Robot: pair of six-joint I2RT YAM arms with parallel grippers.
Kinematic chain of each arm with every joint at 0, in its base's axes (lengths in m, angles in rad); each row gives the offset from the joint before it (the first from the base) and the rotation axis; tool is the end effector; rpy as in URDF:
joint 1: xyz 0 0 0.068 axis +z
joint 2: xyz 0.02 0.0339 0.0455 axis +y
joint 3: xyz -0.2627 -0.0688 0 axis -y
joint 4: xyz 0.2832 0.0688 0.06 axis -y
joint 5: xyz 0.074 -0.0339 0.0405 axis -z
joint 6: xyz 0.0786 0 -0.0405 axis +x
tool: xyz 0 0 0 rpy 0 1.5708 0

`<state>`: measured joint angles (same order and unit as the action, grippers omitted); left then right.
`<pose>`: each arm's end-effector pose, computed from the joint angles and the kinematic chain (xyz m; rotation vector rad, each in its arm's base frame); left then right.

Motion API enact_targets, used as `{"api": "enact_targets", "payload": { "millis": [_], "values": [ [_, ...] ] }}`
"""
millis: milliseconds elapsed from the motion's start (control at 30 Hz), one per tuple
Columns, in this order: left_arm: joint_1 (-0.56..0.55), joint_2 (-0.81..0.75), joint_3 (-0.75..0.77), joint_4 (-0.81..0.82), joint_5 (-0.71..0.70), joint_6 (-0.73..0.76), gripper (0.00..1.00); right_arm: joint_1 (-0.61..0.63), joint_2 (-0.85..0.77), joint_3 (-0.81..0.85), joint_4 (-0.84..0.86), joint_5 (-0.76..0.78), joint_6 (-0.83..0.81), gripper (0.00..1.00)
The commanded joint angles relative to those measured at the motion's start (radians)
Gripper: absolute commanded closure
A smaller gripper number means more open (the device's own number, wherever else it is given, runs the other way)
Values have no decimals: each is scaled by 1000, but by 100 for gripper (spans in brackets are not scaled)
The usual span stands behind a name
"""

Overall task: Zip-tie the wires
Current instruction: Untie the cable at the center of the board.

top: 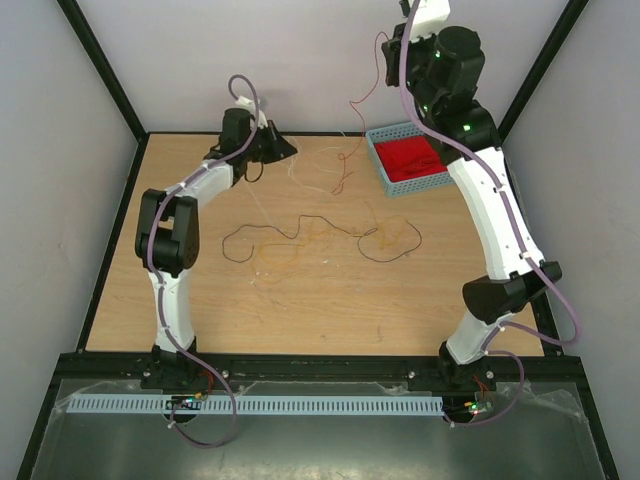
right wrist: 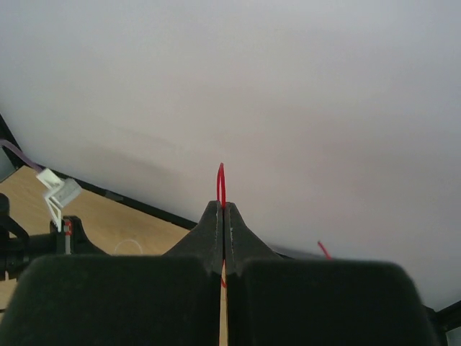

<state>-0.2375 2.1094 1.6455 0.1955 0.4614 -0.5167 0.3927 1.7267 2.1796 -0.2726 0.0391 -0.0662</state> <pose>0.5497 -0.1691 0.2277 0.0719 1.9163 -0.9419 0.4070 0.1653 0.5782 -0.2854 1.3655 0.2448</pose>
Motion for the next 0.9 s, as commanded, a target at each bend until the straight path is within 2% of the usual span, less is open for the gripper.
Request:
{"api": "enact_targets", "payload": {
  "millis": [0, 200, 333, 467, 567, 700, 867],
  "values": [
    [-13, -10, -50, -14, 46, 33, 100, -3, -37, 14, 9, -5, -7, 100],
    [3, -17, -155, -31, 20, 26, 97, -2, -13, 118, 39, -142, 36, 100],
    [30, 1, -197, -85, 6, -4, 100, -3, -8, 181, 126, -195, 76, 100],
    [65, 8, -239, -116, -38, -44, 100, -3, -66, 165, 239, -212, 93, 100],
    [94, 6, -252, -143, -65, -59, 100, -3, -160, 92, 297, -179, 67, 100],
    [137, 5, -250, -180, -97, -69, 100, -3, -347, -105, 394, -50, -4, 100],
    [211, 17, -228, -231, -130, -70, 100, -2, -514, -198, 363, 151, -140, 100]
  ]
}}
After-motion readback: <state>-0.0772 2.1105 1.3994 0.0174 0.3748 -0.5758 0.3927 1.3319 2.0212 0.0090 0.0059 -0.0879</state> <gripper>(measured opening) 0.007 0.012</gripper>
